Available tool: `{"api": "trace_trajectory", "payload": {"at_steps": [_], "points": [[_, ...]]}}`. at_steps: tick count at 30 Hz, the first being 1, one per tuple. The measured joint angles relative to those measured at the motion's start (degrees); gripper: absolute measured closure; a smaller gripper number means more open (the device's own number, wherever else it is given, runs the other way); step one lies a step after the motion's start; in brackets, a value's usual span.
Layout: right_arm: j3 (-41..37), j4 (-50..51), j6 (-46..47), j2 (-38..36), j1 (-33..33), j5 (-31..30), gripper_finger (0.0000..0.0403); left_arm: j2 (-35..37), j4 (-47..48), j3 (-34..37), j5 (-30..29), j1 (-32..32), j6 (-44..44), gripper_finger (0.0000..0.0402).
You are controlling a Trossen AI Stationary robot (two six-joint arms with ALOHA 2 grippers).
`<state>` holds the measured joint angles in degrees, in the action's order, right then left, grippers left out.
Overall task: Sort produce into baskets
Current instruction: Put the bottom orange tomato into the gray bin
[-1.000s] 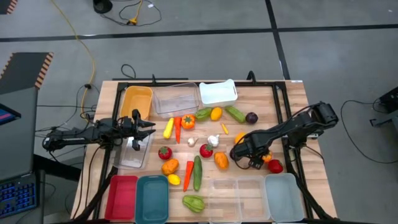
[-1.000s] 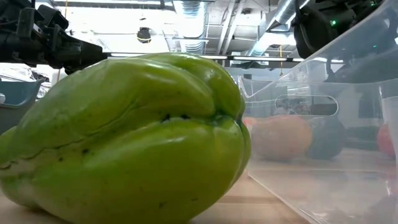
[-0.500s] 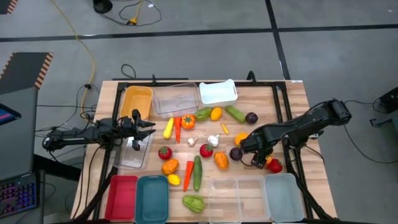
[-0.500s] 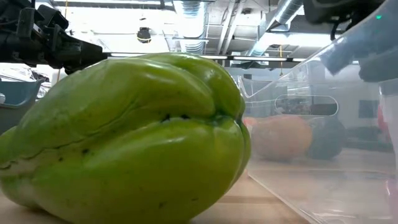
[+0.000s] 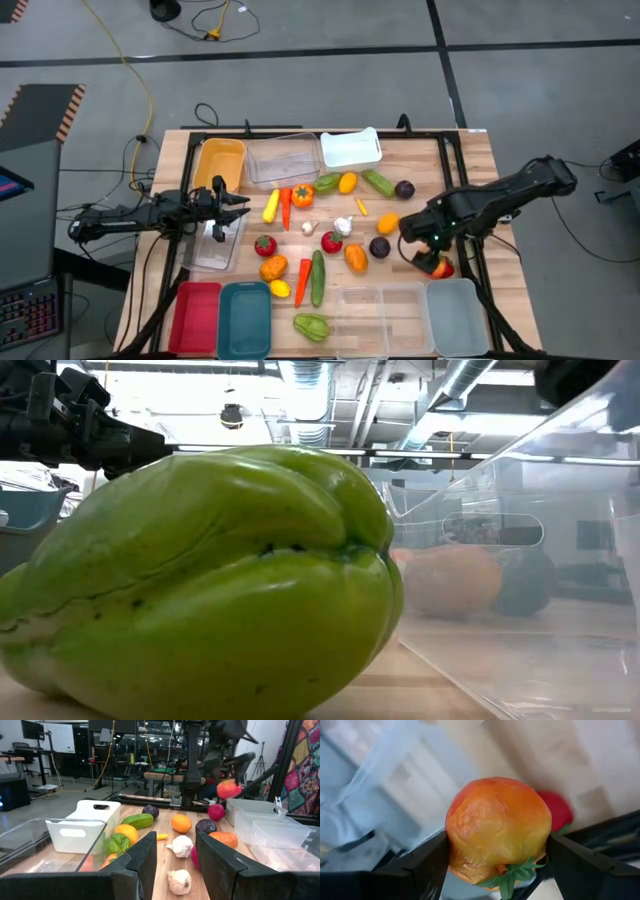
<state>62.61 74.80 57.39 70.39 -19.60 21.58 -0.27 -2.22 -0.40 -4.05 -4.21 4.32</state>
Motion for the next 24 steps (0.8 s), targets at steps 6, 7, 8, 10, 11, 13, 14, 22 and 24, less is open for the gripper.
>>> {"api": "trace_trajectory", "payload": {"at_steps": [6,7,8,10,11,13,14,22,24], "points": [[0.74,-2.11,12.64,0.15,-9.13,3.63,0.0076,0.0,0.0,0.02,0.0,-0.02,0.0,0.0279],[0.74,-2.85,15.34,0.15,-11.05,3.7,0.0076,0.0,0.02,0.0,-0.02,-0.02,0.0,0.0279],[0.74,-3.86,18.12,0.15,-12.92,3.68,0.0076,0.0,0.02,0.01,-0.02,0.0,0.0,0.0279],[0.74,-6.07,23.86,0.17,-17.03,3.17,0.0076,0.0,0.01,0.0,-0.01,-0.02,0.0,0.0279],[0.74,-7.1,26.55,0.17,-19.0,2.24,0.0076,0.0,0.0,0.0,-0.01,0.0,0.0,0.0279],[0.79,-8.53,31.73,0.57,-22.77,0.97,0.0076,0.01,0.02,0.0,-0.02,0.0,0.0,0.0279],[0.79,-8.87,34.2,0.99,-24.38,0.79,0.0076,0.01,0.0,0.0,-0.01,-0.01,0.0,0.0279],[0.79,-11.34,40.62,6.86,-33.07,0.56,0.0058,0.0,0.02,0.0,-0.01,0.0,0.0,0.0279],[0.79,-12.99,39.6,8.07,-33.82,0.47,0.0048,0.02,0.0,0.02,-0.02,-0.02,0.0,0.0279]]}}
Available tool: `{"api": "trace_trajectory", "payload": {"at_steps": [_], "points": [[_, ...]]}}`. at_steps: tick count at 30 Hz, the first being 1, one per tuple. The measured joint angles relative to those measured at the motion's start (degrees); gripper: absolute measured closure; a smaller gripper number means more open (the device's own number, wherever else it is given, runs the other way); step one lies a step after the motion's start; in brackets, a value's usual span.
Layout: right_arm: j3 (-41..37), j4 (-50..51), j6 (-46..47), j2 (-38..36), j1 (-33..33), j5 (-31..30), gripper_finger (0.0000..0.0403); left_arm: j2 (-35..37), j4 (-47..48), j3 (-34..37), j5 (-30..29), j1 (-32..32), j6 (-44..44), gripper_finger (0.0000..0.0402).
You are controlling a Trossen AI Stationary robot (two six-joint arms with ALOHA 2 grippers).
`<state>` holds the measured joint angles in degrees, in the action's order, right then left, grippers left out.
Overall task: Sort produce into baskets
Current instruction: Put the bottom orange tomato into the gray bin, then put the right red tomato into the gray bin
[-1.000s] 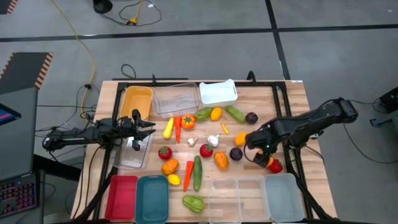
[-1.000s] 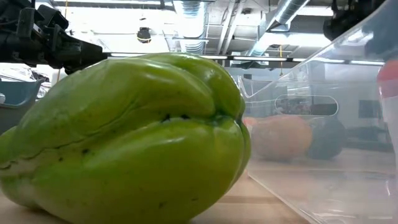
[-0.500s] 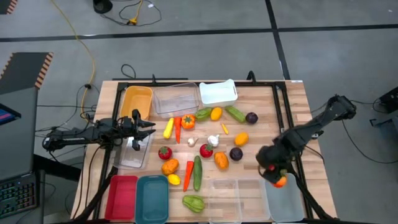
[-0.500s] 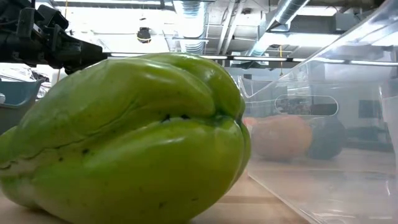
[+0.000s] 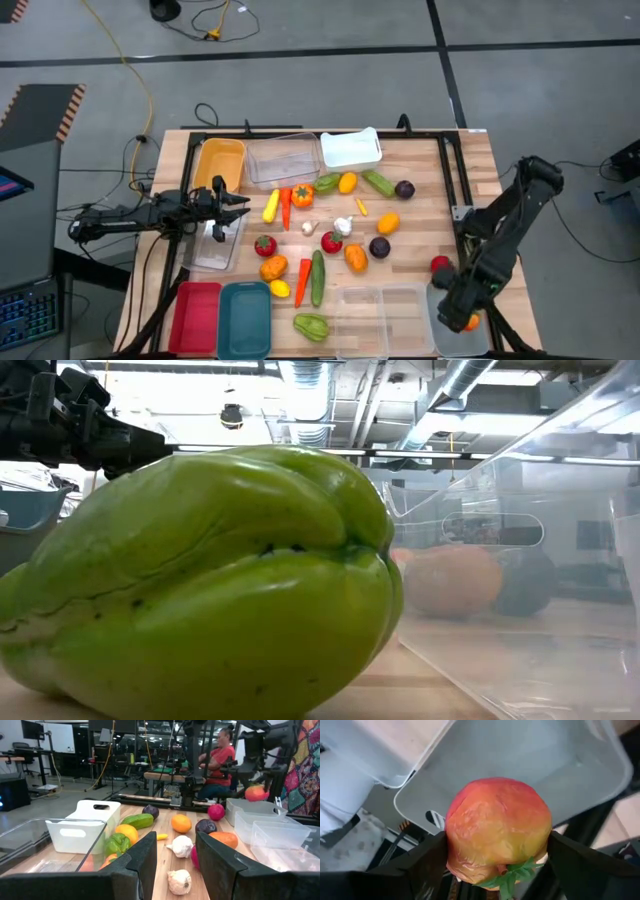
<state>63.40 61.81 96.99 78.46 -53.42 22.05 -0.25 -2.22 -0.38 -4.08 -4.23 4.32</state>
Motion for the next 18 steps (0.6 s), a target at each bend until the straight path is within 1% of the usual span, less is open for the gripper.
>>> {"api": "trace_trajectory", "payload": {"at_steps": [9,13,18], "points": [[-0.02,-0.8,-1.48,2.22,-0.97,-0.03,0.0007,-0.02,0.0,-0.02,0.0,0.01,0.0,0.0279],[-0.02,-0.84,-1.47,1.67,-0.75,0.15,0.0008,-0.02,0.01,-0.01,0.01,0.02,0.0,0.0279],[-0.02,0.37,-1.47,-1.09,1.58,0.32,0.001,-0.02,0.01,-0.01,0.0,0.01,0.0,0.0279]]}}
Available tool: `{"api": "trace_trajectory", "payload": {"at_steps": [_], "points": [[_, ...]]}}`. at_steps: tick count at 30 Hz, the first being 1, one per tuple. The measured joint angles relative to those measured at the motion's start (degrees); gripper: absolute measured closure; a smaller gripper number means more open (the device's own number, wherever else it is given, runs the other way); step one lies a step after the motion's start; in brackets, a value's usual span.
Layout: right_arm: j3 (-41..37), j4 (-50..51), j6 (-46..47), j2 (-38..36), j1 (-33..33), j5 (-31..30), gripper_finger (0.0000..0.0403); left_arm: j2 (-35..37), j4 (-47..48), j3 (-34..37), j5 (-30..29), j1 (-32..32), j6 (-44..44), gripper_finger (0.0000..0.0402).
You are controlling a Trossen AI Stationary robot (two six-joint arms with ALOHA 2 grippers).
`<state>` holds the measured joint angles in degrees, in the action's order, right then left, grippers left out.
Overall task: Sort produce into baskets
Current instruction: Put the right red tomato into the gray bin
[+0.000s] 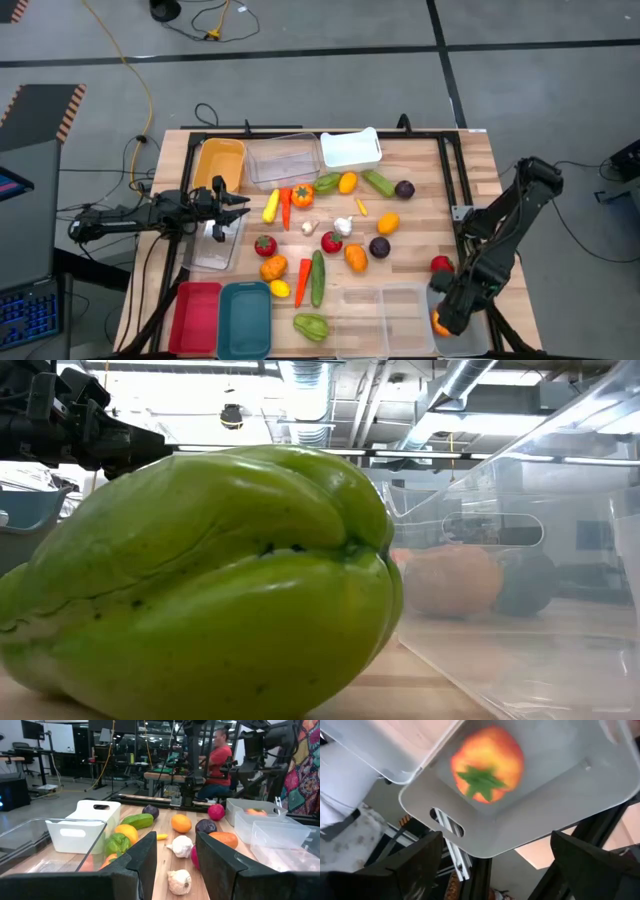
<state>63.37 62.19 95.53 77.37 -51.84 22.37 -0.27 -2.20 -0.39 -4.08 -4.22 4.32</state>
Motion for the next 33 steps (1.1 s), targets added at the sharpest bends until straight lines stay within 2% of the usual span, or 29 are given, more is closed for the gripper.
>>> {"api": "trace_trajectory", "payload": {"at_steps": [4,8,13,15,19,33], "points": [[0.0,3.73,-0.9,-3.05,2.27,-1.81,0.001,0.01,-0.01,-0.01,0.01,0.0,0.0,0.0279],[0.0,7.6,-2.88,-6.74,4.17,-9.07,0.0009,0.01,-0.01,-0.01,0.0,-0.01,0.0,0.0279],[0.0,16.22,1.39,-10.4,6.61,-15.85,0.0009,0.0,0.0,-0.01,0.02,0.0,0.0,0.0279],[0.0,18.65,4.07,-11.22,7.66,-16.21,0.0009,0.01,-0.01,-0.01,0.0,0.0,0.0,0.0279],[-0.86,18.94,3.34,-11.93,8.81,-16.65,0.0009,0.01,0.01,0.01,0.02,-0.01,0.0,0.0279],[-11.84,14.52,2.96,-12.18,15.92,-16.54,0.0009,0.0,0.0,-0.01,0.01,-0.01,0.0,0.0279]]}}
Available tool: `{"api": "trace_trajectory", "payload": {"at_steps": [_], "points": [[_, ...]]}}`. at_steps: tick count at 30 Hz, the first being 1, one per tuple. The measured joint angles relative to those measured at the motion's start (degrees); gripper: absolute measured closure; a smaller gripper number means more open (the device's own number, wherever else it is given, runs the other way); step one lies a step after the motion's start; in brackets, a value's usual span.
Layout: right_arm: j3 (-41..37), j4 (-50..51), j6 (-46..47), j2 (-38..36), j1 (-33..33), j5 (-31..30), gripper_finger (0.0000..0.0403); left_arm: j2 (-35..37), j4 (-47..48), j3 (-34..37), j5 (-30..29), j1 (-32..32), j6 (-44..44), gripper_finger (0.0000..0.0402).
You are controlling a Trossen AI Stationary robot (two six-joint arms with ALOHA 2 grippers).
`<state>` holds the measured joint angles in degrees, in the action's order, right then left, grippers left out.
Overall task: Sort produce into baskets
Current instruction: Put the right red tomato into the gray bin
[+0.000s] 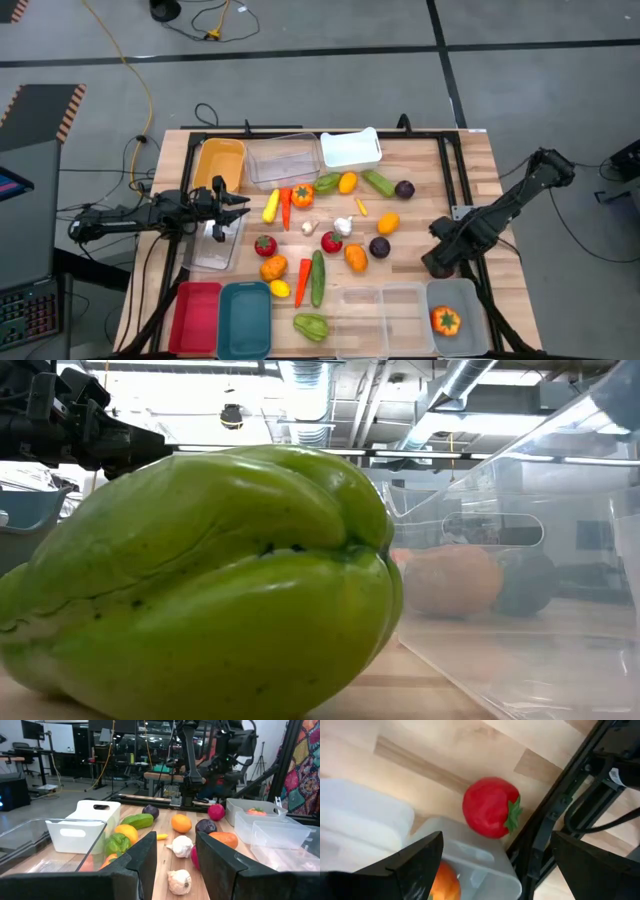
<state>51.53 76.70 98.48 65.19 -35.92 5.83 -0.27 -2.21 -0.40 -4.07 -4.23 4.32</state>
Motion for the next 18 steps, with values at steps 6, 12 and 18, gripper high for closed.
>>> {"api": "trace_trajectory", "payload": {"at_steps": [6,12,18], "points": [[-5.01,-5.66,-0.12,0.02,1.69,0.64,0.0009,0.01,-0.01,0.0,-0.01,0.0,0.0,0.0279],[-8.78,-9.51,0.2,0.02,2.41,2.07,0.0009,0.0,0.0,0.0,-0.01,0.01,0.0,0.0279],[-12.0,-13.65,1.14,0.04,2.38,3.41,0.0009,0.0,-0.01,0.0,0.01,0.0,0.0,0.0279]]}}
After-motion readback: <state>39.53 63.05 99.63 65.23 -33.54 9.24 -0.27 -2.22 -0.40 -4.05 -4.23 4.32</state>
